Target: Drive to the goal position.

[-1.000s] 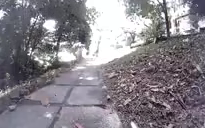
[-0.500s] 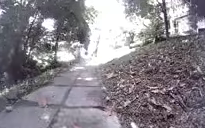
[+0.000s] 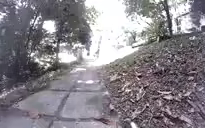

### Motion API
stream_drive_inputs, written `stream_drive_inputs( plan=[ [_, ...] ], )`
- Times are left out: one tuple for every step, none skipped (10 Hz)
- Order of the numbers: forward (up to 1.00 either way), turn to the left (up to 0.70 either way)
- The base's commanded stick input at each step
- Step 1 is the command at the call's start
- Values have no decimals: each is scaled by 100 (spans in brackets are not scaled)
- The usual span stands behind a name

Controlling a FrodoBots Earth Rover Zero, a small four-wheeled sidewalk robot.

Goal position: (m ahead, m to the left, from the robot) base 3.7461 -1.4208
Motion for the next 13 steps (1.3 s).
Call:
stream_drive_inputs(
  plan=[
    [50, 0],
    [50, 0],
    [50, 0],
    [50, 0],
    [50, 0],
    [50, 10],
    [50, 21],
    [50, 28],
    [50, 36],
    [50, 43],
    [50, 42],
    [50, 0],
    [50, 0]
  ],
)
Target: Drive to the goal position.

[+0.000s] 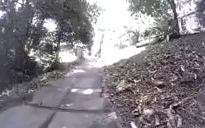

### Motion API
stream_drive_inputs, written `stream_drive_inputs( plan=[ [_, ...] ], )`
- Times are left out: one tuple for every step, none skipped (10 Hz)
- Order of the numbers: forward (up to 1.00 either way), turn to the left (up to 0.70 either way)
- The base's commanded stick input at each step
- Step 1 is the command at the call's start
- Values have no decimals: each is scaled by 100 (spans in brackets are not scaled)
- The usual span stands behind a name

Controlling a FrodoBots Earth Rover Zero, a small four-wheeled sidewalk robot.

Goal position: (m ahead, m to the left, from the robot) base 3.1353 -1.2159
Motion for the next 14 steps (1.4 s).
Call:
stream_drive_inputs(
  plan=[
    [50, 0],
    [50, 0],
    [50, 0],
    [50, 0],
    [50, 0],
    [50, 0],
    [50, 0],
    [50, 0],
    [50, 0],
    [50, 0],
    [50, 0],
    [50, 0],
    [50, 0],
    [50, 0]
  ],
)
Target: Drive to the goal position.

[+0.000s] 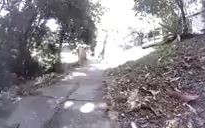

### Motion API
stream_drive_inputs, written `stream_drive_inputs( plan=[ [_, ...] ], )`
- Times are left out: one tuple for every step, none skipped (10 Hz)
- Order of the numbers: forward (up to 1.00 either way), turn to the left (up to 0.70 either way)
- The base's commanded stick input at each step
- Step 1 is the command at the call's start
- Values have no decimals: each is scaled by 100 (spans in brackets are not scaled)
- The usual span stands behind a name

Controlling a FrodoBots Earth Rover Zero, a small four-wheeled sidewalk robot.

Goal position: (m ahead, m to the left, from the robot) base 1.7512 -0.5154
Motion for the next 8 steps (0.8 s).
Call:
stream_drive_inputs(
  plan=[
    [50, 0],
    [50, 0],
    [50, 0],
    [50, 0],
    [50, 0],
    [50, 50],
    [50, 50],
    [50, 32]
  ],
)
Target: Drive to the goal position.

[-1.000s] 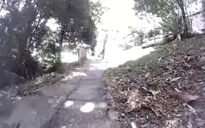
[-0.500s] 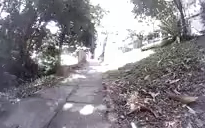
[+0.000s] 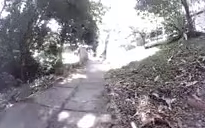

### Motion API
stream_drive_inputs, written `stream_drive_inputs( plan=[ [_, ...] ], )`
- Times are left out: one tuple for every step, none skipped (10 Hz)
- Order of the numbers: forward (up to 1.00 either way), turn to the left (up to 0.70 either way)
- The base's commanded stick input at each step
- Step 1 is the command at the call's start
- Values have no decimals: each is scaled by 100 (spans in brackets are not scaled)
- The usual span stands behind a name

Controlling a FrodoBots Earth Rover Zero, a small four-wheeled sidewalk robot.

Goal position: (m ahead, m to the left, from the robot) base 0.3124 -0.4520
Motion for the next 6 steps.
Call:
stream_drive_inputs(
  plan=[
    [50, 10],
    [50, 0],
    [50, 0],
    [48, 0],
    [30, 0],
    [12, 0]
  ],
)
